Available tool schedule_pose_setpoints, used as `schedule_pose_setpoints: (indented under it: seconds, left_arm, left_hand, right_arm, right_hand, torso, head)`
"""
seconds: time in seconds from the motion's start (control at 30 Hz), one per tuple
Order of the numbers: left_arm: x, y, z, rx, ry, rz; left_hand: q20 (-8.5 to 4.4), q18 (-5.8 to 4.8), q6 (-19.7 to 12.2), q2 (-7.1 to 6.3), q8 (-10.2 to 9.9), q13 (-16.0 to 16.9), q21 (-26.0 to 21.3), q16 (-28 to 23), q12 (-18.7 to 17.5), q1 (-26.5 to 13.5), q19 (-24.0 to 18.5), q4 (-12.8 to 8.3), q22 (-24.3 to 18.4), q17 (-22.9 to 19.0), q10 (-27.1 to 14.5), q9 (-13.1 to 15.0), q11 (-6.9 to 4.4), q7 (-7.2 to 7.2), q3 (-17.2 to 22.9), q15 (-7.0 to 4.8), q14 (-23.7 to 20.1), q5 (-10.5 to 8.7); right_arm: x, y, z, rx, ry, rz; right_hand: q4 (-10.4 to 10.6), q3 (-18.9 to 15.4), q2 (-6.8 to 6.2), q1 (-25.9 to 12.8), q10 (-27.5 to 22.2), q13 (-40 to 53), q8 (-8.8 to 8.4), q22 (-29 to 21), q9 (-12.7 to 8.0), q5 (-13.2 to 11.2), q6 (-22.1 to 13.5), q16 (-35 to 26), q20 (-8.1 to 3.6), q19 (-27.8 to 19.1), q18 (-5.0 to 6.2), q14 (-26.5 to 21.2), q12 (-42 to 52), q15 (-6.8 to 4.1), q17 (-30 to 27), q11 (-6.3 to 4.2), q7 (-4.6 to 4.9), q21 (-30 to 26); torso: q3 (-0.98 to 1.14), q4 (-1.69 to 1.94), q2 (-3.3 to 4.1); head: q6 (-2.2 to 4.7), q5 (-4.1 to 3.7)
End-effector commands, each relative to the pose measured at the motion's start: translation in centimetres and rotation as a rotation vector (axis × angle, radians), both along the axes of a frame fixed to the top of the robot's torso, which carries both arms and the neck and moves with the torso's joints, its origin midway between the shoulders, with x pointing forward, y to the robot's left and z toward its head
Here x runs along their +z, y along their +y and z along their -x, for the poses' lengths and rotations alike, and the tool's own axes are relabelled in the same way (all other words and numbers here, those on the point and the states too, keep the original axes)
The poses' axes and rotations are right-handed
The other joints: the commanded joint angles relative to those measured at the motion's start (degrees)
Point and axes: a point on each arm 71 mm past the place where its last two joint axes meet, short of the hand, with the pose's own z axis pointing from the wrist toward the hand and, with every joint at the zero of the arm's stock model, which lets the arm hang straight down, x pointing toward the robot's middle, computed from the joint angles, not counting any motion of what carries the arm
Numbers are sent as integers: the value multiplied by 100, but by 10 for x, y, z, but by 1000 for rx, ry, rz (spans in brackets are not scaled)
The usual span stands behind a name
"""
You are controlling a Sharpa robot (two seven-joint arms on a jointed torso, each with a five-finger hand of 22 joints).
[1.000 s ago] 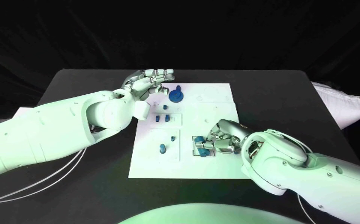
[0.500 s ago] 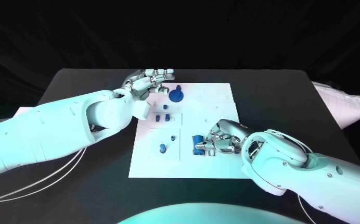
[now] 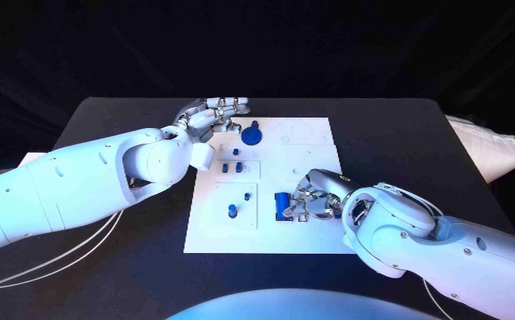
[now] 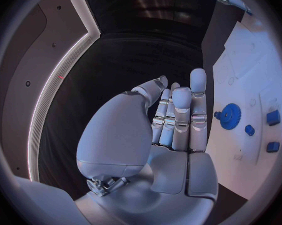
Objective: Assemble the parts on the task board
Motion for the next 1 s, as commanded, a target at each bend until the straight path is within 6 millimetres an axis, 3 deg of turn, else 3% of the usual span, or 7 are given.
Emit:
schedule_pose_setpoints:
  seconds: [0.03, 0.33, 0.5, 0.6, 0.77, 0.87, 1.0]
  left_arm:
    - [1, -2, 1, -18, -8, 9]
    - [1, -1, 1, -17, -7, 8]
    - [1, 0, 0, -14, -6, 6]
    - [1, 0, 1, -15, -5, 6]
    - [1, 0, 1, -17, -5, 7]
    - [1, -1, 1, -17, -5, 7]
    - [1, -1, 0, -18, -4, 7]
  left_hand:
    - [42, 108, -47, 7, 34, 6, -26, 34, 20, -28, -16, -6, -6, -5, -45, 9, -8, 4, -39, -8, -47, 23]
    - [42, 108, -47, 7, 34, 6, -26, 34, 20, -28, -16, -6, -6, -5, -45, 9, -8, 4, -39, -8, -47, 23]
    - [42, 108, -47, 7, 34, 6, -26, 34, 20, -28, -16, -6, -6, -5, -45, 9, -8, 4, -39, -8, -47, 23]
    - [42, 108, -47, 7, 34, 6, -26, 34, 20, -28, -16, -6, -6, -5, -45, 9, -8, 4, -39, -8, -47, 23]
    - [42, 108, -47, 7, 34, 6, -26, 34, 20, -28, -16, -6, -6, -5, -45, 9, -8, 4, -39, -8, -47, 23]
    - [42, 108, -47, 7, 34, 6, -26, 34, 20, -28, -16, -6, -6, -5, -45, 9, -8, 4, -39, -8, -47, 23]
    - [42, 108, -47, 7, 34, 6, -26, 34, 20, -28, -16, -6, -6, -5, -45, 9, -8, 4, -39, -8, -47, 23]
  right_arm:
    - [-1, -1, 0, 16, -35, 40]
    - [4, -11, 5, -30, -16, -16]
    - [11, -35, 1, -79, -3, -5]
    - [19, -55, -6, -112, -29, 28]
    - [22, -85, -13, -144, -45, 113]
    - [19, -97, -16, -149, -50, 169]
    - [14, -105, -16, -151, -48, 206]
  right_hand:
    - [-8, 12, 68, 99, 6, -35, -37, 297, 12, -45, 8, -6, -38, 10, -15, 329, -33, -40, 83, -30, -23, -17]
    - [344, -89, 44, -436, 48, 8, -95, 268, 46, 153, -30, -41, -20, -7, -9, 323, -10, -13, 44, 3, 8, -35]
    - [364, -10, 65, -337, 14, -4, -315, 275, -51, 632, -280, -33, 5, -3, -10, 328, -75, 23, 63, 59, 92, -34]
    - [347, 33, 68, -259, -13, -39, -411, 278, -130, 655, -340, -31, 30, -2, -12, 329, -144, 53, 70, 93, 133, -34]
    - [368, 37, 68, -271, -14, -38, -401, 296, -147, 645, -256, -22, 44, 8, -16, 331, -154, 62, 85, 94, 124, -25]
    - [437, 17, 47, -340, -2, -27, -390, 313, -159, 632, -155, -7, 50, 17, -18, 335, -153, 54, 108, 80, 103, -17]
    - [523, -24, -16, -430, 1, -28, -393, 310, -165, 592, -94, -15, 47, 13, -16, 332, -172, 50, 101, 73, 91, -20]
  torso:
    - [-2, -4, -4]
    - [6, -6, -3]
    - [-4, -36, -8]
    - [-4, -62, -10]
    - [1, -99, -13]
    - [3, -105, -9]
    - [20, -109, -10]
  head:
    - [-1, -5]
    - [8, -20]
    - [33, -66]
    - [58, -99]
    - [76, -158]
    - [96, -202]
    - [88, -225]
